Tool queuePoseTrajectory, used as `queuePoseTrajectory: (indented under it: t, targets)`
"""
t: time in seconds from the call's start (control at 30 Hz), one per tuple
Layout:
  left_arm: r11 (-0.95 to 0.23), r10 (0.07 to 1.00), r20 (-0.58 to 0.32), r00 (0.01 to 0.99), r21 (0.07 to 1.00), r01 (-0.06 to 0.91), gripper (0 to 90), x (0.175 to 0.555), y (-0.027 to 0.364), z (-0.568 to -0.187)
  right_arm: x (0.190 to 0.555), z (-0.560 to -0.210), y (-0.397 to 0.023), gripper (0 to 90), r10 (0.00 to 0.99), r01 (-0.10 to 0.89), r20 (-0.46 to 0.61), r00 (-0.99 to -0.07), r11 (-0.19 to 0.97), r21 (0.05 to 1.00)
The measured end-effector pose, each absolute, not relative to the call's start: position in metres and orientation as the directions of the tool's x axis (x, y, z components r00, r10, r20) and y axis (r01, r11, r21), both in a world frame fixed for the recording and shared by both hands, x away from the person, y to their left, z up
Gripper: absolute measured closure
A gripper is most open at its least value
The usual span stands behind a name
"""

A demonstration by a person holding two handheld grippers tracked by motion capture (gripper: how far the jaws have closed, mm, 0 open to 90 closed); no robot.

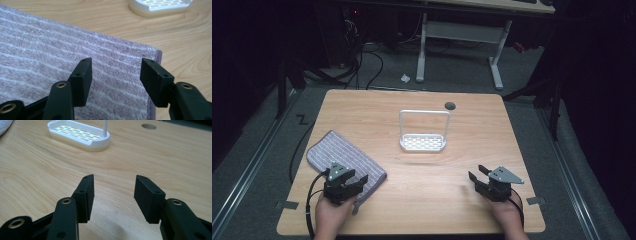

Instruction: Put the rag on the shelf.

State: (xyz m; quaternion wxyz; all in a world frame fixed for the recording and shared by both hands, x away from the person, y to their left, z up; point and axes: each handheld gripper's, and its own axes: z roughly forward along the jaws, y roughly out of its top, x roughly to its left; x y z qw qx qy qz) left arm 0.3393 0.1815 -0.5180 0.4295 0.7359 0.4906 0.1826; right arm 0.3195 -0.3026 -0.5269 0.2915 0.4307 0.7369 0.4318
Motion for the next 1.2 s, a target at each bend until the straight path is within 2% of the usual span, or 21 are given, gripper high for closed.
queuePoseTrajectory:
  t: [0.03, 0.07, 0.1, 0.13, 0.2, 0.3, 0.47, 0.67, 0.7, 0.97, 1.0, 1.03, 1.1, 1.2]
  targets:
    - [-0.138, 0.876, -0.173, 0.451, 0.806, 0.576, 48.0, 0.342, 0.181, -0.517, 0.32, -0.526, -0.305, 50.8, 0.889, 0.403, -0.027, -0.457, 0.234, 0.885]
    - [-0.14, 0.878, -0.179, 0.444, 0.791, 0.596, 59.5, 0.345, 0.18, -0.517, 0.32, -0.526, -0.307, 50.8, 0.89, 0.415, 0.008, -0.455, 0.204, 0.887]
    - [-0.14, 0.878, -0.179, 0.444, 0.791, 0.596, 76.2, 0.345, 0.18, -0.517, 0.319, -0.526, -0.308, 50.9, 0.89, 0.421, 0.029, -0.454, 0.186, 0.888]
    - [-0.159, 0.886, -0.16, 0.436, 0.777, 0.609, 76.2, 0.348, 0.176, -0.517, 0.319, -0.526, -0.308, 50.9, 0.89, 0.421, 0.029, -0.454, 0.186, 0.888]
    - [-0.173, 0.891, -0.153, 0.428, 0.757, 0.63, 89.6, 0.354, 0.169, -0.522, 0.317, -0.524, -0.308, 51.2, 0.89, 0.422, 0.025, -0.455, 0.19, 0.886]
    - [-0.239, 0.884, -0.114, 0.454, 0.724, 0.647, 90.0, 0.359, 0.158, -0.532, 0.316, -0.522, -0.305, 51.2, 0.885, 0.417, 0.032, -0.464, 0.186, 0.89]
    - [-0.238, 0.884, -0.097, 0.458, 0.75, 0.617, 90.0, 0.355, 0.156, -0.537, 0.316, -0.523, -0.298, 51.0, 0.855, 0.425, 0.064, -0.515, 0.19, 0.885]
    - [-0.236, 0.847, -0.145, 0.511, 0.76, 0.606, 90.0, 0.341, 0.15, -0.54, 0.318, -0.523, -0.29, 50.5, 0.847, 0.425, 0.059, -0.529, 0.204, 0.882]
    - [-0.24, 0.827, -0.169, 0.537, 0.756, 0.609, 90.0, 0.335, 0.145, -0.54, 0.318, -0.523, -0.29, 51.3, 0.851, 0.432, 0.063, -0.522, 0.2, 0.879]
    - [-0.319, 0.737, -0.204, 0.645, 0.736, 0.597, 89.9, 0.317, 0.111, -0.539, 0.318, -0.522, -0.29, 51.9, 0.853, 0.412, 0.052, -0.519, 0.197, 0.889]
    - [-0.315, 0.708, -0.246, 0.662, 0.73, 0.607, 89.9, 0.31, 0.097, -0.539, 0.319, -0.522, -0.289, 51.0, 0.853, 0.41, 0.047, -0.519, 0.201, 0.889]
    - [-0.315, 0.708, -0.246, 0.662, 0.73, 0.607, 89.9, 0.31, 0.097, -0.539, 0.319, -0.522, -0.289, 51.0, 0.853, 0.41, 0.047, -0.519, 0.201, 0.889]
    - [-0.39, 0.649, -0.22, 0.728, 0.725, 0.568, 89.9, 0.304, 0.078, -0.538, 0.319, -0.522, -0.29, 50.5, 0.859, 0.434, 0.07, -0.507, 0.184, 0.882]
    - [-0.407, 0.615, -0.236, 0.752, 0.722, 0.56, 89.9, 0.3, 0.065, -0.539, 0.319, -0.522, -0.291, 50.7, 0.86, 0.431, 0.065, -0.505, 0.187, 0.883]
